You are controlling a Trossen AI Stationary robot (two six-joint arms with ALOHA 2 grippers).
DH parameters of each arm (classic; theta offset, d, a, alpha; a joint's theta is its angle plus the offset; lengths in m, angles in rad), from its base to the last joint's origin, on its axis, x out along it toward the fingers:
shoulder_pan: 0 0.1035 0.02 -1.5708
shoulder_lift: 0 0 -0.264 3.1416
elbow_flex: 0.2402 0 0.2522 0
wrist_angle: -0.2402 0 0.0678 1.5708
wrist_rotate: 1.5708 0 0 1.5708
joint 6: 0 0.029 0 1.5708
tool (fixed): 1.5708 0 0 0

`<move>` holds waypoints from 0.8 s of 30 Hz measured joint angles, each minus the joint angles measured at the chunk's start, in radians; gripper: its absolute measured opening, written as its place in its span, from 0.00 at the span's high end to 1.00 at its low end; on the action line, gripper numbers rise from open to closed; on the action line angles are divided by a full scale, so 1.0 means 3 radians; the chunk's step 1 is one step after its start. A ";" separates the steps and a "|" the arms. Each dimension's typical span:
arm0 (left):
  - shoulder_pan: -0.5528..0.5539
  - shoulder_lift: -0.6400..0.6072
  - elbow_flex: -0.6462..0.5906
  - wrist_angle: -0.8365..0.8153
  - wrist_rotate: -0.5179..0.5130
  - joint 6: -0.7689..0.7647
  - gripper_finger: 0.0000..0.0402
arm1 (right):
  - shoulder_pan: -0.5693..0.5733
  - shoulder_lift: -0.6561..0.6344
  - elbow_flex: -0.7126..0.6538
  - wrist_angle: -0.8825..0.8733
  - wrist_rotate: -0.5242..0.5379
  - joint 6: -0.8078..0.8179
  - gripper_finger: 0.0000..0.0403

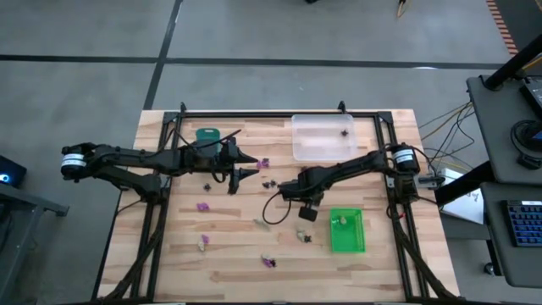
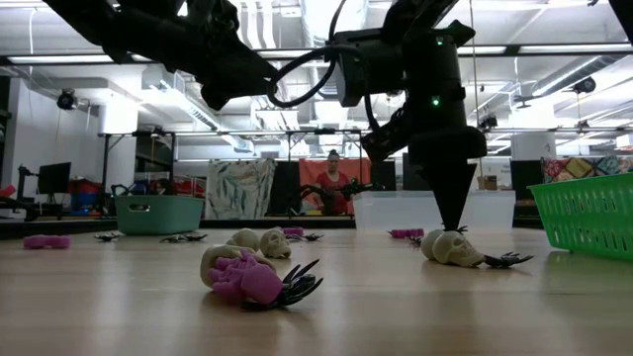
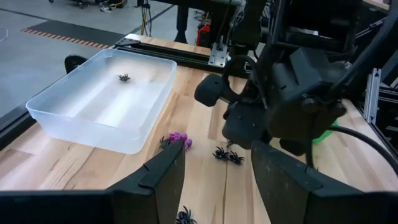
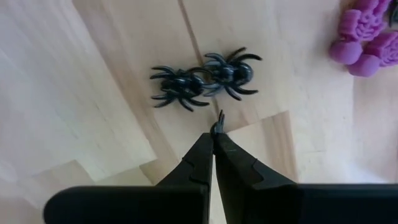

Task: Sort Halloween decoration
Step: Put the black spider toy into the white bin

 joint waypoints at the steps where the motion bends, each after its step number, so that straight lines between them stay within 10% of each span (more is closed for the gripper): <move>1: 0.0000 0.0000 0.0000 0.0000 0.0000 0.0000 0.58 | -0.0010 0.0000 0.0000 -0.0001 0.0001 -0.0011 0.98; 24: 0.0000 0.0000 0.0000 -0.0004 0.0000 0.0000 0.58 | -0.0145 -0.0238 0.0000 -0.0037 -0.0093 -0.0254 0.98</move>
